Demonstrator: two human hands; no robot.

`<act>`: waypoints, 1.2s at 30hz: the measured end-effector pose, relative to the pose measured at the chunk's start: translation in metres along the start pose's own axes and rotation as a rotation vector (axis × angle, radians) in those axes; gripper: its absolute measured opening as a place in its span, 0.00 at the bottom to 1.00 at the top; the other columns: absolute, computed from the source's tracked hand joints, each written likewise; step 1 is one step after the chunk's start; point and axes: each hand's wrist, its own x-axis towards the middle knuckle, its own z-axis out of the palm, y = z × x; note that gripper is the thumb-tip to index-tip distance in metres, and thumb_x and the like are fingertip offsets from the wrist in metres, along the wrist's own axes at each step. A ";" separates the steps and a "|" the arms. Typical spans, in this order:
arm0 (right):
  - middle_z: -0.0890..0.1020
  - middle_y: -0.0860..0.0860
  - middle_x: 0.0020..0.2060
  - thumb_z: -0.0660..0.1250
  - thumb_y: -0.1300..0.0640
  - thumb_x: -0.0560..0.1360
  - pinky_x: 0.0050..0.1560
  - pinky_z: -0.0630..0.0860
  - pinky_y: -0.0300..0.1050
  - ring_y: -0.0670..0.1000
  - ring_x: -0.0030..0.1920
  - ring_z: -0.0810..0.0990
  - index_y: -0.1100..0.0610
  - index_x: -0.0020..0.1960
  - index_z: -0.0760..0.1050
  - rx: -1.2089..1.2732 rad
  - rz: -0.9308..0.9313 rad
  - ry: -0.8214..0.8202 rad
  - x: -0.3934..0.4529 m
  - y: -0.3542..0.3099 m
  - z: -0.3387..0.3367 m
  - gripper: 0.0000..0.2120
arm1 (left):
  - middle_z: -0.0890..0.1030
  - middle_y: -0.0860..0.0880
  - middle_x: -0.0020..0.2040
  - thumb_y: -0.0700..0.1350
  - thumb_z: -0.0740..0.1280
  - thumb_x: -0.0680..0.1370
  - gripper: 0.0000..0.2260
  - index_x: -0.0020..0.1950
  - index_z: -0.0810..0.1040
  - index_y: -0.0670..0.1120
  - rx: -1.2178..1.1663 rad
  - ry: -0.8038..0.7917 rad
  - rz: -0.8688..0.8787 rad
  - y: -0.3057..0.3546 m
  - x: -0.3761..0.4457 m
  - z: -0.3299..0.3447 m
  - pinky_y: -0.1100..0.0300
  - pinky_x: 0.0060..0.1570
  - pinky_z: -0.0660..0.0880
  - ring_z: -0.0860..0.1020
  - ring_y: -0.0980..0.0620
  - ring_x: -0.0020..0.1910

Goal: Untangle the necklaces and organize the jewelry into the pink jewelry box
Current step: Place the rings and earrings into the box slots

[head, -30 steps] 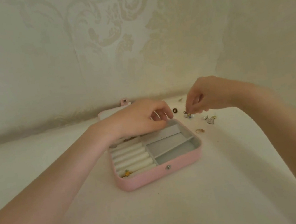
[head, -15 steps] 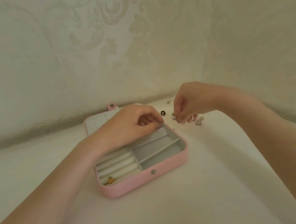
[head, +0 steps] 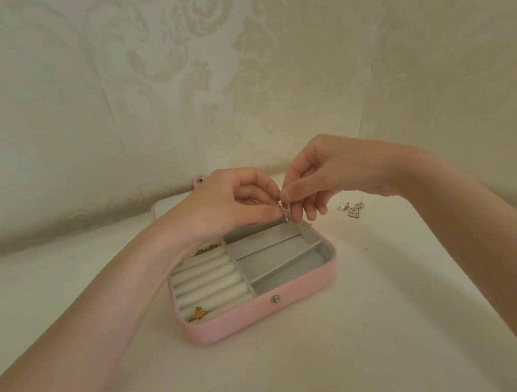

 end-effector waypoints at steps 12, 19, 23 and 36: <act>0.82 0.54 0.39 0.69 0.63 0.71 0.29 0.70 0.36 0.48 0.31 0.76 0.59 0.42 0.81 -0.616 0.272 0.307 0.004 0.033 -0.023 0.02 | 0.83 0.56 0.37 0.38 0.70 0.73 0.07 0.40 0.81 0.50 0.346 -0.162 0.118 -0.004 -0.001 0.008 0.72 0.41 0.72 0.79 0.63 0.37; 0.81 0.53 0.41 0.71 0.65 0.68 0.32 0.69 0.37 0.51 0.40 0.77 0.58 0.44 0.82 -0.707 0.328 0.263 0.013 0.055 -0.014 0.06 | 0.80 0.59 0.37 0.40 0.68 0.74 0.06 0.42 0.82 0.50 0.491 -0.047 0.193 -0.008 0.001 0.008 0.74 0.39 0.68 0.75 0.66 0.36; 0.80 0.53 0.37 0.70 0.66 0.68 0.31 0.69 0.37 0.51 0.38 0.77 0.59 0.40 0.81 -0.665 0.296 0.278 0.015 0.062 -0.013 0.04 | 0.82 0.57 0.37 0.38 0.67 0.74 0.07 0.42 0.82 0.50 0.485 0.003 0.211 -0.009 0.001 0.006 0.72 0.41 0.70 0.76 0.65 0.37; 0.73 0.46 0.37 0.67 0.64 0.71 0.35 0.68 0.40 0.49 0.39 0.73 0.58 0.46 0.80 -0.630 0.182 0.299 0.028 0.061 -0.001 0.06 | 0.80 0.58 0.35 0.36 0.67 0.74 0.09 0.42 0.81 0.49 0.474 0.046 0.211 -0.009 0.001 0.006 0.74 0.40 0.69 0.76 0.65 0.35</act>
